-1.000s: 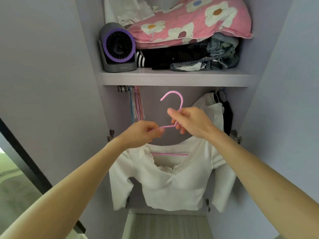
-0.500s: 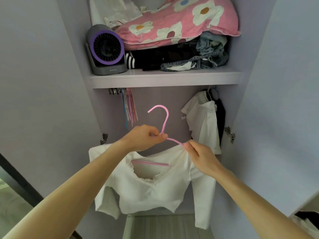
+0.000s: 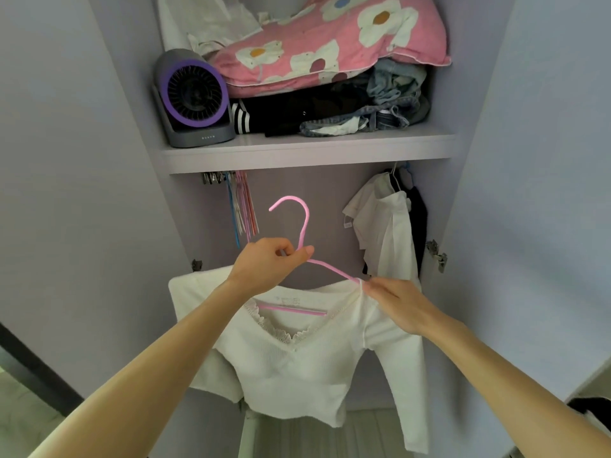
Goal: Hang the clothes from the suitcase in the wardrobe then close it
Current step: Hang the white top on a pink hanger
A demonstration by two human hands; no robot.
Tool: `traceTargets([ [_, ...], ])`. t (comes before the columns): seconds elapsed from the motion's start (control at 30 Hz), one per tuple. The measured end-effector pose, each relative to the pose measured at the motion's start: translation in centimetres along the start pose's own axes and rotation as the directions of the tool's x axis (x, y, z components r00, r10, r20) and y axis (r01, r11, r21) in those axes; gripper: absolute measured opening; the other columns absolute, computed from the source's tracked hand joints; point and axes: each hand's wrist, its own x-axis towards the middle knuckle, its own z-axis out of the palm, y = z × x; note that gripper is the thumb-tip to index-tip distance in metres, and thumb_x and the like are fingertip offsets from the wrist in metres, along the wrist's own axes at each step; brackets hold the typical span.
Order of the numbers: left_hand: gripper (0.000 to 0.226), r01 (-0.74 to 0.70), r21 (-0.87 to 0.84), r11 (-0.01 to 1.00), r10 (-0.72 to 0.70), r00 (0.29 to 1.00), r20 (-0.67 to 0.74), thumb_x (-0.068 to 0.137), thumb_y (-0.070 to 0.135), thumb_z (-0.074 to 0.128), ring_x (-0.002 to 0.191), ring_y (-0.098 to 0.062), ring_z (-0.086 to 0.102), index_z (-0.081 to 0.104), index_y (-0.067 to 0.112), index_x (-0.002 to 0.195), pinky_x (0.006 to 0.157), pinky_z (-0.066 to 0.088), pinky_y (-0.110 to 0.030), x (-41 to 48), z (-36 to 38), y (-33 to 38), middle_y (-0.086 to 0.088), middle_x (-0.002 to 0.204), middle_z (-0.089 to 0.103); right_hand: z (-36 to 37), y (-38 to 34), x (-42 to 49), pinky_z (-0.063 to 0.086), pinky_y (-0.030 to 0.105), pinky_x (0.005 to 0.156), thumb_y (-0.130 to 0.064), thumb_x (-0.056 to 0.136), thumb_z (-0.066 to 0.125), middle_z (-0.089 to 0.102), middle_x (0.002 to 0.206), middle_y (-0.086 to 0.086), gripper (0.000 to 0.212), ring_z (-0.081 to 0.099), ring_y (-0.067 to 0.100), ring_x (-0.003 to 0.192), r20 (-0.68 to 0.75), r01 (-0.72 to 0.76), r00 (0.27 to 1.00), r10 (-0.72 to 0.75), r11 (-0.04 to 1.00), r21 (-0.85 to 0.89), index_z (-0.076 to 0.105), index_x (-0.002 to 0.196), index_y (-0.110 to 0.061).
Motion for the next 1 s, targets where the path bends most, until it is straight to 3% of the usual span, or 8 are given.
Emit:
traceTargets([
  [0.13, 0.054, -0.011, -0.023, 1.000, 0.010, 0.999, -0.030, 0.088, 0.070, 0.051, 0.063, -0.010, 0.053, 0.066, 0.020, 0.077, 0.067, 0.047, -0.027, 1.1, 0.2, 0.0, 0.011, 0.059, 0.051, -0.1, 0.4, -0.4, 0.029, 0.027, 0.058, -0.017, 0.101, 0.043, 0.035, 0.056, -0.010, 0.035, 0.031, 0.007, 0.054, -0.094, -0.009, 0.995, 0.015, 0.998, 0.061, 0.037, 0.067, -0.010],
  [0.27, 0.054, -0.049, 0.126, 0.991, 0.035, 0.993, 0.112, 0.084, 0.081, 0.039, 0.110, -0.013, 0.059, 0.066, 0.040, 0.107, 0.098, 0.049, -0.043, 3.7, 0.6, -0.2, 0.012, 0.112, 0.065, -0.9, 0.8, 0.5, 0.030, 0.030, 0.057, -0.019, 0.099, 0.043, 0.040, 0.061, -0.001, 0.033, 0.036, 0.013, 0.057, -0.183, -0.116, 0.977, 0.112, 0.993, -0.010, 0.040, 0.069, -0.007],
  [0.37, 0.047, -0.021, 0.236, 0.972, -0.007, 0.993, 0.118, 0.092, 0.064, 0.050, 0.129, -0.023, 0.046, 0.055, 0.037, 0.130, 0.106, 0.041, -0.045, 6.3, 0.1, -0.5, 0.001, 0.137, 0.052, -2.0, 1.3, 1.8, 0.028, 0.032, 0.057, -0.021, 0.098, 0.043, 0.039, 0.062, -0.001, 0.032, 0.036, 0.017, 0.059, -0.159, -0.239, 0.960, 0.230, 0.970, -0.045, 0.032, 0.068, -0.014],
  [0.53, 0.064, -0.048, 0.382, 0.923, 0.057, 0.998, -0.012, 0.095, 0.054, 0.052, 0.151, -0.029, 0.011, 0.030, 0.032, 0.152, 0.120, 0.017, -0.048, 12.0, -0.4, 0.9, -0.006, 0.164, 0.014, -3.8, 1.4, 7.0, 0.028, 0.031, 0.057, -0.020, 0.094, 0.042, 0.042, 0.070, 0.002, 0.024, 0.039, 0.019, 0.062, -0.154, -0.369, 0.920, 0.360, 0.929, -0.034, 0.035, 0.072, -0.014],
  [0.63, 0.077, -0.098, 0.525, 0.846, 0.150, 0.987, -0.058, 0.096, 0.054, 0.049, 0.153, -0.028, -0.008, 0.009, 0.034, 0.158, 0.123, 0.001, -0.053, 15.7, -0.5, 2.1, -0.003, 0.166, -0.013, -5.1, 0.5, 10.9, 0.029, 0.029, 0.054, -0.019, 0.094, 0.040, 0.046, 0.078, 0.000, 0.018, 0.044, 0.017, 0.066, -0.156, -0.414, 0.899, 0.409, 0.910, 0.004, 0.042, 0.076, -0.016],
  [0.8, 0.084, -0.088, 0.684, 0.724, 0.258, 0.954, -0.151, 0.098, 0.056, 0.040, 0.152, -0.028, -0.018, -0.015, 0.032, 0.157, 0.121, -0.005, -0.057, 22.3, 0.9, 1.7, -0.003, 0.164, -0.025, -5.6, 1.8, 18.3, 0.044, 0.030, 0.067, -0.019, 0.097, 0.038, 0.056, 0.092, 0.003, 0.017, 0.053, 0.018, 0.077, -0.202, -0.405, 0.893, 0.402, 0.914, 0.028, 0.053, 0.096, -0.012],
  [0.9, 0.081, -0.060, 0.677, 0.733, 0.290, 0.929, -0.231, 0.099, 0.061, 0.028, 0.151, -0.026, -0.024, -0.026, 0.035, 0.153, 0.121, -0.005, -0.058, 26.1, 3.0, -0.6, 0.001, 0.162, -0.031, -4.7, 4.1, 22.6, 0.048, 0.034, 0.082, -0.018, 0.097, 0.037, 0.058, 0.099, 0.003, 0.019, 0.055, 0.020, 0.081, -0.259, -0.370, 0.891, 0.373, 0.927, 0.059, 0.053, 0.105, -0.011],
  [1.0, 0.077, -0.064, 0.655, 0.753, 0.383, 0.851, -0.358, 0.098, 0.064, 0.018, 0.148, -0.025, -0.030, -0.032, 0.036, 0.150, 0.120, -0.007, -0.059, 28.2, 5.5, -2.8, 0.003, 0.159, -0.036, -3.3, 6.4, 26.0, 0.045, 0.033, 0.081, -0.016, 0.097, 0.040, 0.057, 0.099, 0.007, 0.014, 0.054, 0.025, 0.086, -0.330, -0.338, 0.878, 0.345, 0.938, 0.082, 0.051, 0.092, -0.010],
])
